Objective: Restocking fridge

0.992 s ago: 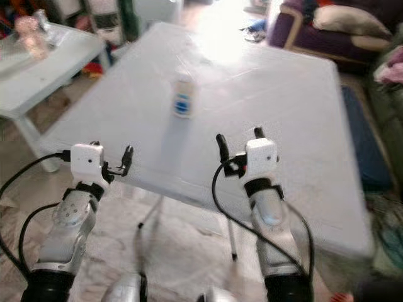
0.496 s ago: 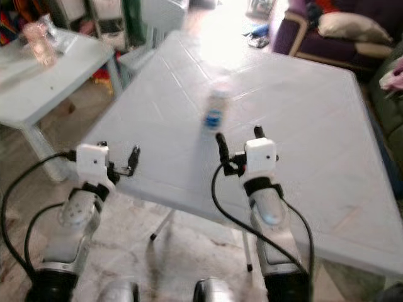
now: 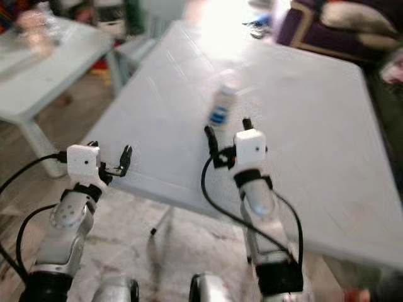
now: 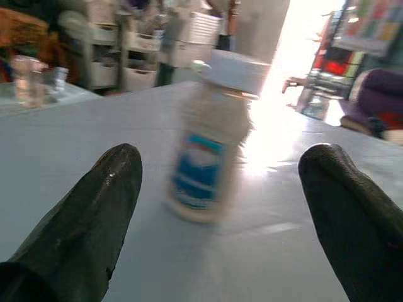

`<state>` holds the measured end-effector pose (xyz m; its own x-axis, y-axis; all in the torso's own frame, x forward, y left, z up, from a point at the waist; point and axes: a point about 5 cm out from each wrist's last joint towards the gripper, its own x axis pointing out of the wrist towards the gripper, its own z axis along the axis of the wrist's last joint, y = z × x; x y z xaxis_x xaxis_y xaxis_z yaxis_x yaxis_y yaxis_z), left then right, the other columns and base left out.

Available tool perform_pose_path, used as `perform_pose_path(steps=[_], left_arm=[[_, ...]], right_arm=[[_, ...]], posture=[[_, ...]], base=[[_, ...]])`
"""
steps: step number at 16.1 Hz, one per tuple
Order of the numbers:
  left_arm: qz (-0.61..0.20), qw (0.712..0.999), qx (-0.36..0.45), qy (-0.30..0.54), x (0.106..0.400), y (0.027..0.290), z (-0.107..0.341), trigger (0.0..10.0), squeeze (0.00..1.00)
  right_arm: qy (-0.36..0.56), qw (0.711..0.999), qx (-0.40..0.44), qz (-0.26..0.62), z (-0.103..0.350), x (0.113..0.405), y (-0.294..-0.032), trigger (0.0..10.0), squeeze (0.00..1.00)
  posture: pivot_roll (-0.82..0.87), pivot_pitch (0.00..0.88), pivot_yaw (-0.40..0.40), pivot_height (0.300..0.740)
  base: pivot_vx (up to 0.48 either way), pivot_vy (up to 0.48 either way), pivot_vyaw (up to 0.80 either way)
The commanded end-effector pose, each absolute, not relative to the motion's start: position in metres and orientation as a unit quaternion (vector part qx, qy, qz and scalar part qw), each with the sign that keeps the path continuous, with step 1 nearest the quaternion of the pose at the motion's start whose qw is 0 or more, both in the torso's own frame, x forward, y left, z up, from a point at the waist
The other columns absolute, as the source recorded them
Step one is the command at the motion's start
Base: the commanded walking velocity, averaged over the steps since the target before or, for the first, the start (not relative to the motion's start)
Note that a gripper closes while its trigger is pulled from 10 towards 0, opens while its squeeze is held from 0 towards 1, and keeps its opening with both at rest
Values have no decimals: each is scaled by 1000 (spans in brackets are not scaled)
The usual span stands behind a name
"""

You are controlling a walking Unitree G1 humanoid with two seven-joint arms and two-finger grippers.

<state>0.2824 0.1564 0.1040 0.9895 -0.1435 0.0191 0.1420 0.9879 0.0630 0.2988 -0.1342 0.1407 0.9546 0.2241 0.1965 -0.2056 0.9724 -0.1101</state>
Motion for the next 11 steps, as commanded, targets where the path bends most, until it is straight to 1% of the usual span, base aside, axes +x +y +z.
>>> perform_pose_path(steps=[1, 3, 4, 6, 11], left_arm=[[-85, 996, 32, -10, 281, 152, 104, 10000, 0], [-82, 996, 35, -10, 279, 153, 105, 10000, 0], [-79, 996, 38, -9, 278, 155, 105, 10000, 0], [-69, 997, 43, -11, 277, 159, 107, 10000, 0], [-64, 996, 60, -5, 271, 168, 108, 10000, 0]], right_arm=[[-106, 989, -49, 94, 140, 300, -142, 10000, 0], [-121, 987, -64, 86, 154, 319, -155, 10000, 0], [-124, 986, -65, 88, 158, 323, -157, 10000, 0], [-133, 983, -72, 100, 166, 333, -158, 10000, 0], [-164, 975, -79, 127, 189, 354, -151, 10000, 0]], posture=[[123, 136, -101, 740], [133, 146, -98, 740], [137, 148, -97, 740], [152, 161, -92, 740], [187, 188, -69, 740]], base=[[0, 0, -669], [0, 0, 0], [0, 0, 0], [0, 0, 0], [0, 0, 0]])
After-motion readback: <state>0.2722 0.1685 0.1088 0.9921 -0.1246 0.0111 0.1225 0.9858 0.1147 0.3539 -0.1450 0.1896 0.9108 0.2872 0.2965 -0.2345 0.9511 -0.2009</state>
